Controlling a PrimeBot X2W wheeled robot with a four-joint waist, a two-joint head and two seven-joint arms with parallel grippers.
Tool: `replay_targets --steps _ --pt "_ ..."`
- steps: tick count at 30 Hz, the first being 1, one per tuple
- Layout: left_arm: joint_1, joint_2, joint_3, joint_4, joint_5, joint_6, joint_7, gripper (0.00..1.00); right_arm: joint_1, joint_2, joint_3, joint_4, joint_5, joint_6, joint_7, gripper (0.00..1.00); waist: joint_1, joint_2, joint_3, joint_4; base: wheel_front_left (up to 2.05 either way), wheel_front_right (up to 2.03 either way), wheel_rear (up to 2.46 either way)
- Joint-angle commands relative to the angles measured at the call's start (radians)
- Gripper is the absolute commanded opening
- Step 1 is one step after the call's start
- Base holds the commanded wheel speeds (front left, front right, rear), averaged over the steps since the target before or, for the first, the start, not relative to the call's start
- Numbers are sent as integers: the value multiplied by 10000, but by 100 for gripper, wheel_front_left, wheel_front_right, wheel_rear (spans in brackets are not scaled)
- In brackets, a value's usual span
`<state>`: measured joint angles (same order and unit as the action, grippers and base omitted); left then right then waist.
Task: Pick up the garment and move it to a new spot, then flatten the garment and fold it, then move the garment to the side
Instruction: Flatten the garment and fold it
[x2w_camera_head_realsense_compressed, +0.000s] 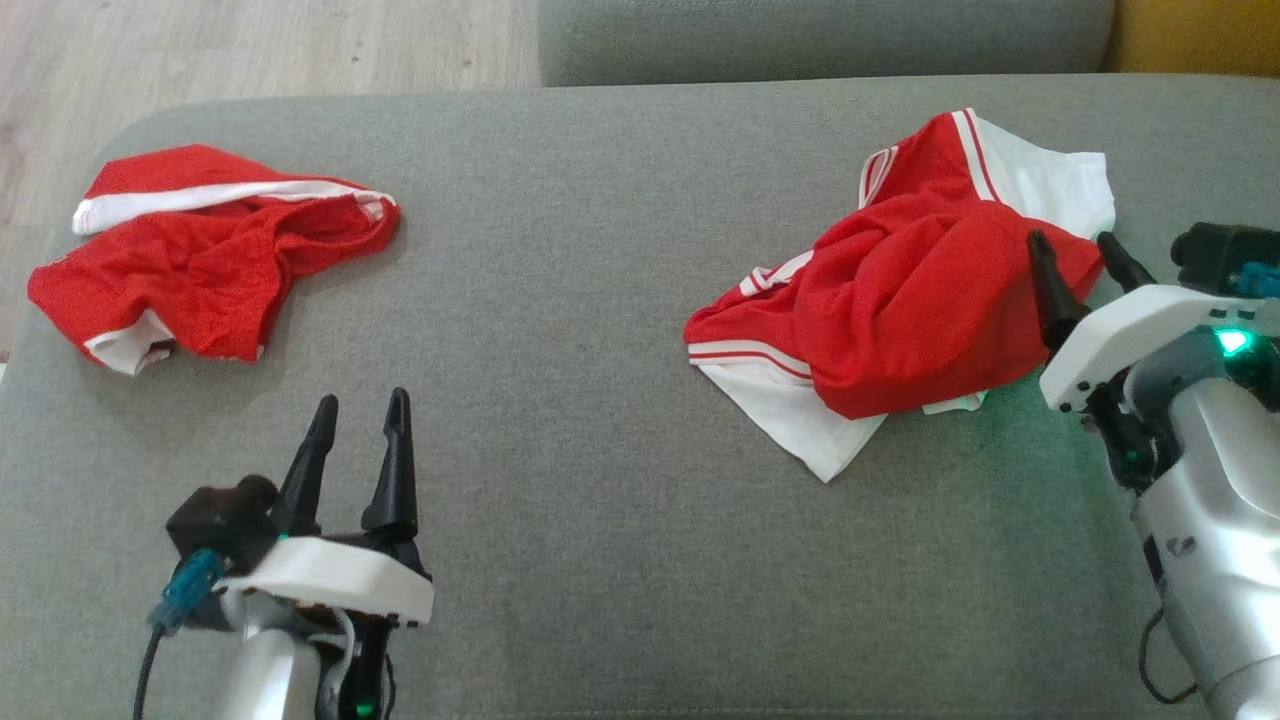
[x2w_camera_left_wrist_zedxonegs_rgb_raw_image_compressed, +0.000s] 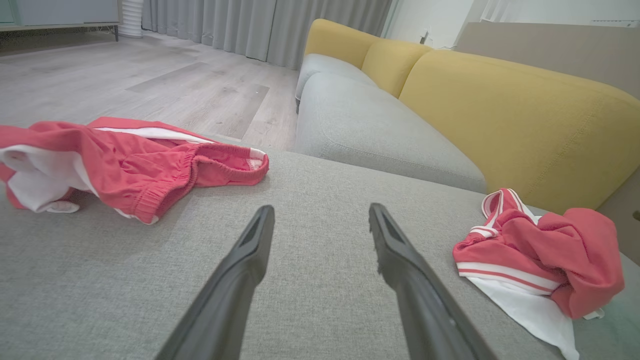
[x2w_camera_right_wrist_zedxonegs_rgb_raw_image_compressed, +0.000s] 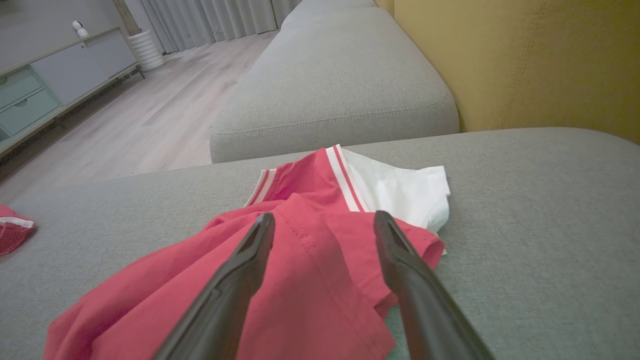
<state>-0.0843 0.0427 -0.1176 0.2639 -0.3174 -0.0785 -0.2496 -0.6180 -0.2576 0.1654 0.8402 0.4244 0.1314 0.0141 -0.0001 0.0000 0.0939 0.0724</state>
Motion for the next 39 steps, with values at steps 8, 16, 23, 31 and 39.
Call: replay_targets --steps 8,16,23,31,39 --pt "-284 77 172 -300 37 20 -122 100 -672 -178 331 -334 427 -7 653 100 1 0 174 206 0 0 0" --pt "-481 76 69 -230 -17 3 -122 100 -1741 -216 439 1225 584 -7 2829 100 1 0 480 600 0 0 0" --pt "-360 76 178 -211 -46 103 -122 100 -1721 -508 857 845 1691 -7 4352 0 1 0 290 520 0 0 0" --pt "-176 76 207 -307 -173 153 -122 100 -1003 -1847 737 -357 1730 -7 4273 0 1 0 83 13 0 0 0" --pt "-319 76 3 -421 -293 198 -122 100 -955 -2612 -1255 -1086 -91 -7 3293 0 1 0 450 -100 0 0 0"
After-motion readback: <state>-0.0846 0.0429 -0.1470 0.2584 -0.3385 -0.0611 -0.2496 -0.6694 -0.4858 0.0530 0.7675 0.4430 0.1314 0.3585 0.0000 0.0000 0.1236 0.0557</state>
